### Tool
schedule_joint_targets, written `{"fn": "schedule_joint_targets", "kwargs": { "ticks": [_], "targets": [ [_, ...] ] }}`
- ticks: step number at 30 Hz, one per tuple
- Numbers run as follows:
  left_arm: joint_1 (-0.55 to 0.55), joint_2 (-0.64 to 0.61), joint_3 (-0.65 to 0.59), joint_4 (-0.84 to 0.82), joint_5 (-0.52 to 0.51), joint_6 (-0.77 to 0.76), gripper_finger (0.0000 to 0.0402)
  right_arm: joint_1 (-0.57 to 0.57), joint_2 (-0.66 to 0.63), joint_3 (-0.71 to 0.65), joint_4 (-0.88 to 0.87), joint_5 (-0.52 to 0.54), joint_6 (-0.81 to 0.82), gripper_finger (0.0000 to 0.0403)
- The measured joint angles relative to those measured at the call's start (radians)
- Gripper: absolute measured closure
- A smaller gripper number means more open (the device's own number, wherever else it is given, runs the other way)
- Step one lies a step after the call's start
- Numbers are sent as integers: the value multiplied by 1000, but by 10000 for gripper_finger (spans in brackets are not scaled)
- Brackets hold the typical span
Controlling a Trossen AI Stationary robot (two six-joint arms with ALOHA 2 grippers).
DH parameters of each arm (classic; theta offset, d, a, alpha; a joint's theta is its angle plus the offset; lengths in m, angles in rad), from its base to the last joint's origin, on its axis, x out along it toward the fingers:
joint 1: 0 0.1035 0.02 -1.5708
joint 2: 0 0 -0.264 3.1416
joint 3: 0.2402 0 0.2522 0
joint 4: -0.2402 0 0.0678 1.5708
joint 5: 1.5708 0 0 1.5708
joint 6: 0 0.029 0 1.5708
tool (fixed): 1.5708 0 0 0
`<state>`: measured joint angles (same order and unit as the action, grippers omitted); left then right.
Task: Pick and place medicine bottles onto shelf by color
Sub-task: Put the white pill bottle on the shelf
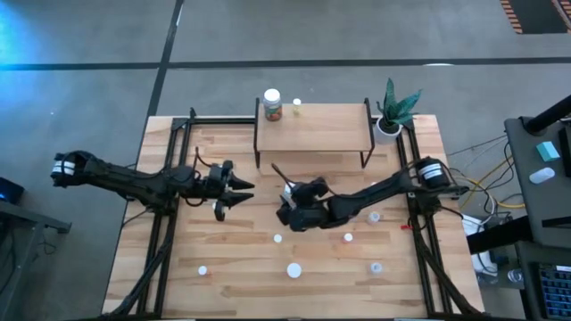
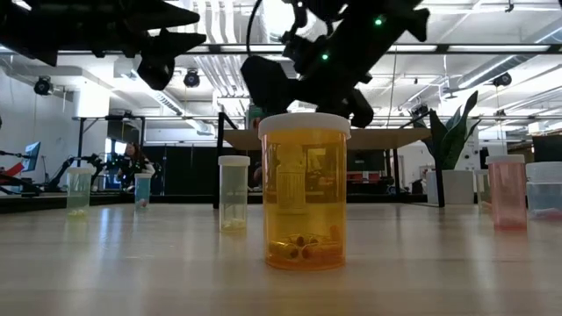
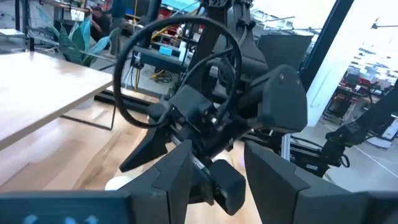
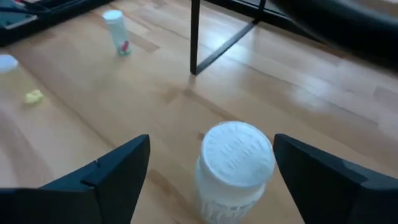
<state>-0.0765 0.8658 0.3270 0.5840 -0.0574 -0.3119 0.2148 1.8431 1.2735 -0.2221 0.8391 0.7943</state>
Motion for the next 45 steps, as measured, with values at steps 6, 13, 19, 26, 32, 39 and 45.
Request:
{"fn": "schedule_joint_targets", "kwargs": {
  "ticks": [6, 13, 19, 26, 32, 39, 45],
  "targets": [
    [-1, 11, -3, -4, 0, -22, 272, -21, 28, 50, -95, 3, 21, 97],
    [-2, 11, -3, -1, 0, -22, 272, -21, 30, 39, -118, -6, 62, 164],
    [-3, 12, -6, -2, 0, -24, 272, -24, 30, 38, -123, -26, 61, 178],
    [-5, 13, -6, -2, 0, -25, 272, -28, 29, 57, -129, -28, 11, 135],
    [-4, 13, -6, -2, 0, -22, 272, -21, -9, 130, -308, -38, 11, 94],
    [-5, 13, -6, -2, 0, -22, 272, -6, -58, 77, -337, -68, 44, 88],
    [-4, 13, -6, -2, 1, -22, 272, -7, -58, 4, -228, -139, 30, 102]
  ]
}}
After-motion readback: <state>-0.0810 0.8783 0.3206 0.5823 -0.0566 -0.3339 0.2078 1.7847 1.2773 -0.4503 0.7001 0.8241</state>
